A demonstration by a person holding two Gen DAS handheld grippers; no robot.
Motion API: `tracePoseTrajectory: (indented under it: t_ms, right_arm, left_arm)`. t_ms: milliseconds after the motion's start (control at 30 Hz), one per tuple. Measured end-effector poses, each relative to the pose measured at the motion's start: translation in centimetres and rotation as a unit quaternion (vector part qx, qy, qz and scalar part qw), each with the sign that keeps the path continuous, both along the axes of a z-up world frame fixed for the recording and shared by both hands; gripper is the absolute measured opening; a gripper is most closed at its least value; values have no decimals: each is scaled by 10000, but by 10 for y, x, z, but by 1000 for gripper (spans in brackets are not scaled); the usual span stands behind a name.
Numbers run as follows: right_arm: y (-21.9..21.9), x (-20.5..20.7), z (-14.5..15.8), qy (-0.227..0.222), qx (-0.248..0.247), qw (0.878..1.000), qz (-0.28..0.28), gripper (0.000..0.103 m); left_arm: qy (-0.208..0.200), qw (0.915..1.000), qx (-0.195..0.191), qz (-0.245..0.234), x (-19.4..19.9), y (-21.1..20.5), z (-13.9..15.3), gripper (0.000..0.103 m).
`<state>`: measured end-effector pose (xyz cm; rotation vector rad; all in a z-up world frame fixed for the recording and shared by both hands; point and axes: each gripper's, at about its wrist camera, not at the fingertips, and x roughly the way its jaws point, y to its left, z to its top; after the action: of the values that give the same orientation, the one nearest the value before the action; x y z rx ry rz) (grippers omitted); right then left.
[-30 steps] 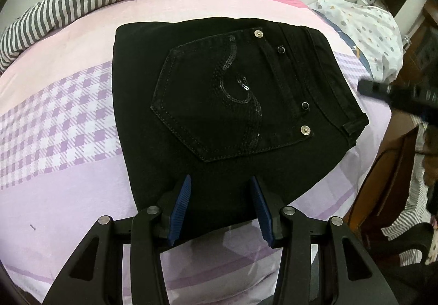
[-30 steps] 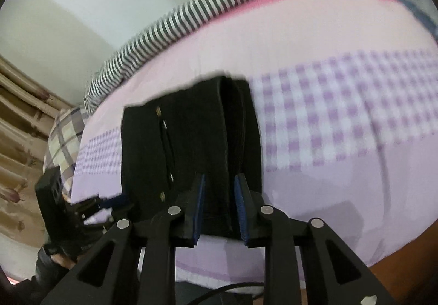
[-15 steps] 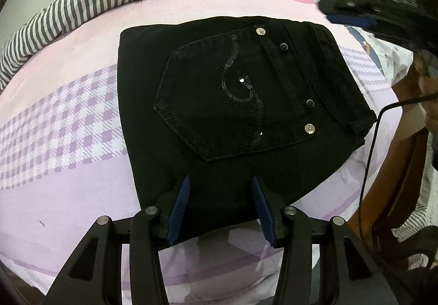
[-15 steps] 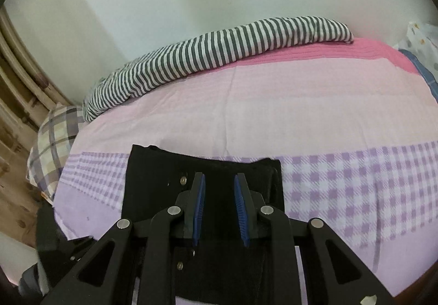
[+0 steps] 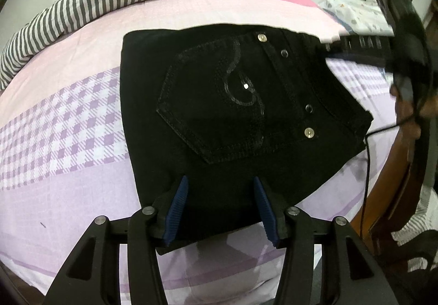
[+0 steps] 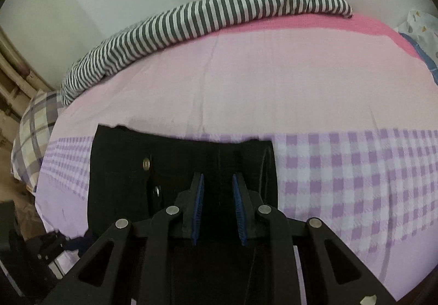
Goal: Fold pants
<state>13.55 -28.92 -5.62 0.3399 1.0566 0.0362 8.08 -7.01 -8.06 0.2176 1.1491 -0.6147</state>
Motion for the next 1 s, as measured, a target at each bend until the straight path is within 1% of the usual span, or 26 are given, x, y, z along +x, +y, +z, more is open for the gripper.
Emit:
tracePoseTrajectory:
  t_ms: [100, 200, 267, 333, 400, 500, 633, 667, 767, 800, 833, 900, 967, 1000]
  right_arm:
    - [0, -16, -8, 159, 144, 9998, 41, 20]
    - [3, -35, -9, 208, 133, 9996, 151, 20]
    - [3, -45, -9, 243, 195, 9993, 207, 20]
    - [2, -58, -9, 294, 272, 9989, 239, 20]
    - [2, -67, -8, 316, 274, 9987, 275, 21]
    - [0, -78, -6, 307, 343, 9986, 265, 21]
    - [-4, -85, -5, 301, 429, 9983, 265, 21]
    - [-5, -85, -5, 304, 457, 9981, 266, 21]
    - [-10, -82, -3, 286, 739, 9963, 344, 30]
    - [-15, -81, 0, 227, 985, 9944, 319, 35]
    - [-22, -81, 2, 153, 1224, 9920, 273, 44]
    - [-32, -81, 6, 89, 1377, 9902, 218, 56]
    - [-43, -80, 6, 31, 1423, 9897, 156, 56]
    - [-51, -78, 2, 85, 1559, 9876, 161, 56]
  left_arm:
    - [-15, 9996, -245, 131, 7, 13, 6, 52]
    - [11, 9972, -656, 367, 15, 31, 16, 52]
    - [9, 9938, -942, 594, 23, 45, 24, 52]
    - [-25, 9908, -1091, 801, 31, 57, 29, 52]
    - [8, 9888, -1143, 955, 37, 64, 28, 52]
    - [198, 9847, -1233, 1219, 49, 77, 24, 52]
    - [666, 9756, -1502, 1453, 59, 87, 11, 52]
    - [733, 9745, -1521, 1478, 60, 87, 9, 52]
    - [940, 9704, -1624, 1522, 66, 89, 1, 52]
    - [1003, 9694, -1655, 1513, 68, 89, -1, 52]
    - [1084, 9678, -1700, 1505, 69, 90, -3, 52]
    - [1208, 9651, -1785, 1488, 71, 91, -7, 52]
    - [1308, 9632, -1831, 1468, 72, 91, -9, 52]
    - [1363, 9621, -1862, 1452, 73, 91, -11, 52]
